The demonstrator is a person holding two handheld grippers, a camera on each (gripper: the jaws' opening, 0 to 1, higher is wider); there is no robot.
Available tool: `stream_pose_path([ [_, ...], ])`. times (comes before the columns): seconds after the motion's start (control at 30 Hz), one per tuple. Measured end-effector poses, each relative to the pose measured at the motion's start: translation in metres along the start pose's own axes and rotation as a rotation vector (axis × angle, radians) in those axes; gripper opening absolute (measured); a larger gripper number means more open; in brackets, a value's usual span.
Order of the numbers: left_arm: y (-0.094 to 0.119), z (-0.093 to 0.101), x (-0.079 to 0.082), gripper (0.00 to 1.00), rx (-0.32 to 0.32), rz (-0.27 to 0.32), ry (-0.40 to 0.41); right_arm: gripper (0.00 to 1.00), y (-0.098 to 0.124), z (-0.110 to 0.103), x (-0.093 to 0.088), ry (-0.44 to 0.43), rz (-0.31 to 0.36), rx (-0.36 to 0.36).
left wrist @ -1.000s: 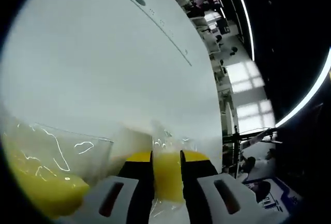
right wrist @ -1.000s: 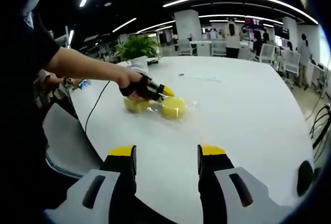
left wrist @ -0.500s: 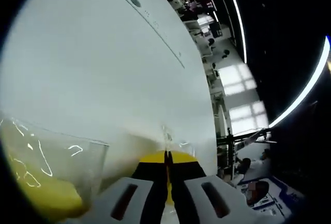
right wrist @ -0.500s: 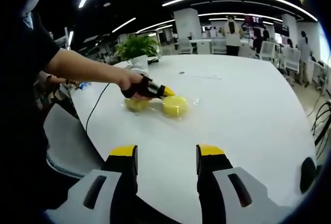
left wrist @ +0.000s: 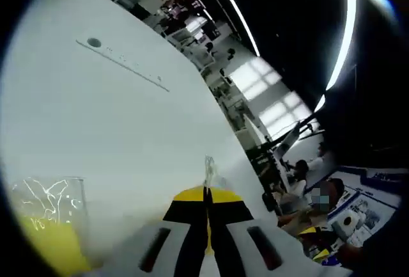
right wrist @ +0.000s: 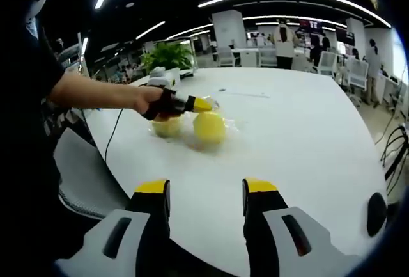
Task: Compare the silicone blocks by pressing each to a similar depth, holding the contact briefly, and releasing to observe deformation and rebound differences across the visible hardness samples.
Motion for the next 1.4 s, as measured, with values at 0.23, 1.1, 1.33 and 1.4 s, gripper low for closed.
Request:
stream_pose_path([
  [0.23,0.018,0.025,-0.002,0.0,-0.081,-0.007,-0.188,0.4,0.003,-0.007,0.003,0.014,0.004,0.003],
  [1.1,0.115,0.11,0.025,0.0,-0.252,0.051,-0.318,0.41,-0.001,-0.043,0.025,0.048,0.016,0.09],
  [1.33,0.143,0.145,0.044,0.0,-0.299,0.085,-0.298,0.41,-0.018,-0.06,0.051,0.105,0.043,0.158],
  [1.4,0.152,0.155,0.05,0.0,-0.313,0.105,-0.294,0.41,-0.023,-0.067,0.063,0.12,0.07,0.181],
])
Point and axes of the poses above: the point that each gripper's makers call its tool centre point, and the gripper's own axes: y roughly backward along the fingers, z roughly to its right, x roughly out of its top, the point moved 6 cm from there along y, roughly backward along the fingers
